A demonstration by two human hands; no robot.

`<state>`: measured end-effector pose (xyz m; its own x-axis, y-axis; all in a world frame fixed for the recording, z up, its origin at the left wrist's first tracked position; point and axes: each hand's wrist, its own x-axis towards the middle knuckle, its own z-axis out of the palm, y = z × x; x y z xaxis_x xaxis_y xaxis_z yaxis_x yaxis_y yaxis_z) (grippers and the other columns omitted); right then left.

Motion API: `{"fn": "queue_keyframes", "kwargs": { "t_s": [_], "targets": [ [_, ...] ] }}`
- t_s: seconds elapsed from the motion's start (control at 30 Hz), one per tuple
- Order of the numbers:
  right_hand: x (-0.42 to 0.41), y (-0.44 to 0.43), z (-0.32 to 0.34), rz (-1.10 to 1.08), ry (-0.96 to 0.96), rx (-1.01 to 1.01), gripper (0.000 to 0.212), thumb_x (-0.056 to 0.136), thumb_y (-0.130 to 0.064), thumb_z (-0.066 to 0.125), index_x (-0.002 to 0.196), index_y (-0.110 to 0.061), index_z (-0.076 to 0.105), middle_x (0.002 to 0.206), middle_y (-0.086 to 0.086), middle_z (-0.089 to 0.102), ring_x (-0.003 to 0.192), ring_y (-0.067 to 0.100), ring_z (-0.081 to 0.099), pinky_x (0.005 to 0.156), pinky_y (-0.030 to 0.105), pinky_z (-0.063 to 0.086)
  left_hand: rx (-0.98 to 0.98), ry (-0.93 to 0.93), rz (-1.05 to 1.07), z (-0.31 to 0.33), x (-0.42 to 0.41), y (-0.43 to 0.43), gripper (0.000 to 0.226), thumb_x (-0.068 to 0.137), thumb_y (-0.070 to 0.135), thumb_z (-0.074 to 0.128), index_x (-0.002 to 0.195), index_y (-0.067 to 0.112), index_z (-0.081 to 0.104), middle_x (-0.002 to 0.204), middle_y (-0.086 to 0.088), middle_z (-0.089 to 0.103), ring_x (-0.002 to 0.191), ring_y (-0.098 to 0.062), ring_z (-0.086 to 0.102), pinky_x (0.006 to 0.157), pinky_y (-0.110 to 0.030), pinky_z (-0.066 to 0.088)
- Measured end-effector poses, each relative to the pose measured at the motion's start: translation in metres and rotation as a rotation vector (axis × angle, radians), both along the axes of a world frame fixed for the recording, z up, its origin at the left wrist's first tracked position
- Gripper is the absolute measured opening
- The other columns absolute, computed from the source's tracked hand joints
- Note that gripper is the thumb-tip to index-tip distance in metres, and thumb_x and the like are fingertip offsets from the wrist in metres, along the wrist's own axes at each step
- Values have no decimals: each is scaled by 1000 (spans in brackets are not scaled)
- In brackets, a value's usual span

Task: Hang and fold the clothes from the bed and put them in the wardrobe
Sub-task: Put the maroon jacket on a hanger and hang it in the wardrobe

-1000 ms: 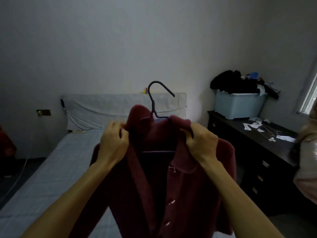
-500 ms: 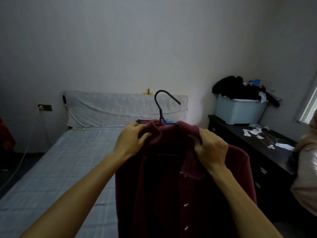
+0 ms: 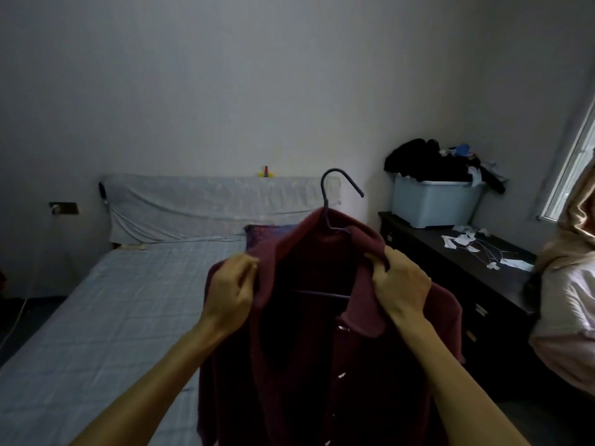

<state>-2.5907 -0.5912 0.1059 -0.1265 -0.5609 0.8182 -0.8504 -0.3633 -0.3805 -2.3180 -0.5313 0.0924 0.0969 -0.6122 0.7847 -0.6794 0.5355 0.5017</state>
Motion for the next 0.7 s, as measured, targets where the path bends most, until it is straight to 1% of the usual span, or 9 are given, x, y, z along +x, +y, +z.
{"fn": "queue_keyframes", "kwargs": {
  "t_s": [0.1, 0.2, 0.3, 0.37, 0.43, 0.5, 0.57, 0.63, 0.7],
  "targets": [
    [6, -1, -2, 58, 59, -81, 30, 89, -39, 54, 88, -14, 70, 67, 3, 63, 56, 22, 57, 53, 29, 42, 175, -137, -82, 0, 14, -2, 20, 83, 24, 50, 88, 15, 67, 89, 8, 64, 85, -5, 59, 82, -31, 48],
    [11, -2, -5, 98, 100, -155, 30, 89, -39, 56, 86, -12, 70, 66, 3, 63, 55, 21, 56, 51, 32, 44, 145, -105, 28, 29, 21, -11, 38, 79, 26, 51, 113, 16, 64, 107, -1, 66, 100, -17, 60, 89, -29, 44],
    [12, -4, 1, 156, 87, -215, 31, 90, -38, 56, 88, -10, 71, 70, 5, 67, 59, 22, 58, 63, 39, 52, 181, -321, 60, 45, 16, -25, 49, 87, 41, 50, 130, 17, 49, 122, -4, 60, 109, -18, 55, 93, -32, 42],
    [13, -3, 10, 192, 81, -228, 33, 91, -39, 55, 92, -9, 71, 74, 6, 69, 63, 24, 61, 82, 44, 53, 273, -314, -20, 43, 7, -30, 41, 91, 41, 49, 126, 19, 50, 115, -1, 64, 101, -17, 59, 82, -31, 44],
    [14, -1, 21, 236, 63, -193, 37, 90, -42, 53, 93, -10, 71, 76, 6, 70, 66, 24, 62, 90, 42, 47, 221, -220, 5, 43, 4, -36, 36, 91, 39, 46, 114, 14, 57, 102, -7, 69, 90, -26, 65, 70, -34, 46],
    [13, 0, 33, 338, 21, -116, 33, 88, -40, 56, 98, -12, 71, 79, 4, 70, 70, 21, 61, 86, 39, 49, 113, -227, 57, 49, 4, -41, 37, 88, 37, 45, 110, 11, 61, 96, -13, 70, 86, -33, 64, 64, -34, 44],
    [11, -1, 41, 432, -79, -44, 23, 89, -25, 62, 107, -14, 70, 90, 0, 71, 77, 14, 63, 81, 37, 53, 44, -258, 104, 55, 2, -43, 30, 89, 33, 49, 102, 10, 63, 90, -15, 69, 79, -35, 63, 60, -30, 35],
    [8, 2, 48, 388, -177, -66, 25, 90, -11, 61, 114, -17, 68, 101, -1, 72, 85, 11, 66, 83, 27, 54, 40, -259, 147, 56, -4, -45, 20, 91, 28, 55, 94, 10, 63, 83, -14, 67, 74, -35, 61, 60, -28, 30],
    [13, 8, 49, 287, -148, -142, 28, 90, -5, 60, 114, -16, 69, 99, 1, 73, 80, 14, 68, 78, 24, 55, 47, -253, 184, 53, -11, -45, 21, 92, 31, 54, 92, 11, 61, 82, -12, 67, 73, -34, 61, 59, -29, 31]
  ]
}}
